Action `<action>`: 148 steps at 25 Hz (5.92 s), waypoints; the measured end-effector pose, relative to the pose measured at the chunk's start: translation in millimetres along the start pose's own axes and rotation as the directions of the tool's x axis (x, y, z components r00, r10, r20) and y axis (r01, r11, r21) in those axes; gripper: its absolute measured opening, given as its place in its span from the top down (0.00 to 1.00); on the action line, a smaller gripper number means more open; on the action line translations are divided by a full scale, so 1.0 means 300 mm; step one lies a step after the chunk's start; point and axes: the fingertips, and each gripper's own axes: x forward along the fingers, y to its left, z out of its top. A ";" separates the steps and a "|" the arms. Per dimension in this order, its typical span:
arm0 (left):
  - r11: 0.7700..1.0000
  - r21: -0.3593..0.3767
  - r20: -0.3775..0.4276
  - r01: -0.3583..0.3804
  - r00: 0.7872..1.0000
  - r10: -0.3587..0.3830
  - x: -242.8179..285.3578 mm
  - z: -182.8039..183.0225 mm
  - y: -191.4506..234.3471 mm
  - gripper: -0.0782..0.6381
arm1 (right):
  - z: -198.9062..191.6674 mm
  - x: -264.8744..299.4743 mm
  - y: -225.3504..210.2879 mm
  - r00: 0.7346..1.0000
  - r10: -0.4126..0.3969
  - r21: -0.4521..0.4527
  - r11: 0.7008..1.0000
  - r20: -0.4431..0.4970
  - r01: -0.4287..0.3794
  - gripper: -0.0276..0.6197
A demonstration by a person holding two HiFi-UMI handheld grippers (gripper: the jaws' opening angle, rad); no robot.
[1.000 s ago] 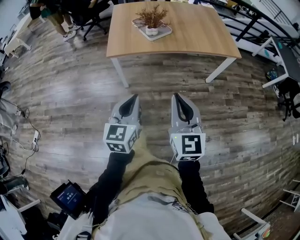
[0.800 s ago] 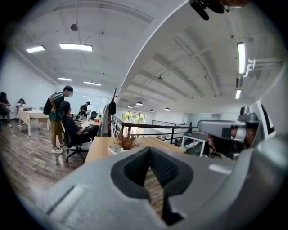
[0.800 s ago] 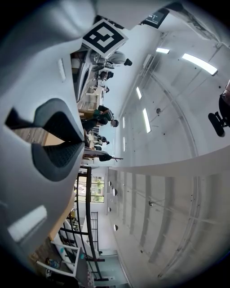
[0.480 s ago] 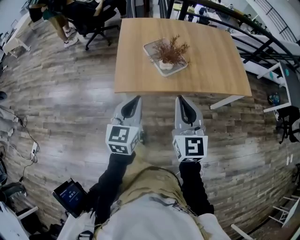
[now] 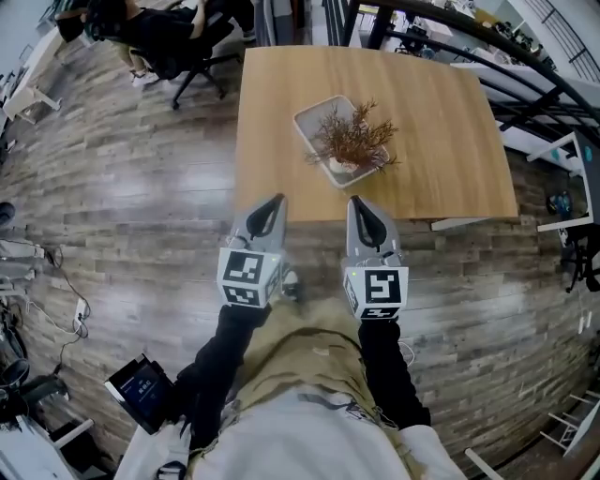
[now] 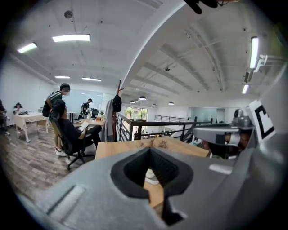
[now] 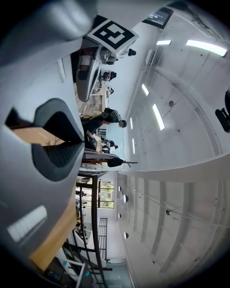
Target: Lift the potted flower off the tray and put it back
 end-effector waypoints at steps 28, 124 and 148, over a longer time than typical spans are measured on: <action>0.999 -0.035 -0.250 -0.030 0.968 0.020 0.420 -0.320 0.042 0.89 | -0.800 0.394 -0.257 0.912 0.086 0.114 0.993 -0.401 -0.044 0.71; 0.998 0.063 0.058 0.028 0.998 -0.032 0.402 0.318 -0.001 0.89 | 0.172 0.266 -0.442 0.994 -0.056 0.096 0.993 -0.092 0.065 0.22; 0.999 0.045 0.058 0.026 0.998 -0.028 0.398 0.332 0.019 0.89 | 0.197 0.247 -0.435 0.995 -0.067 0.094 0.993 -0.068 0.073 0.22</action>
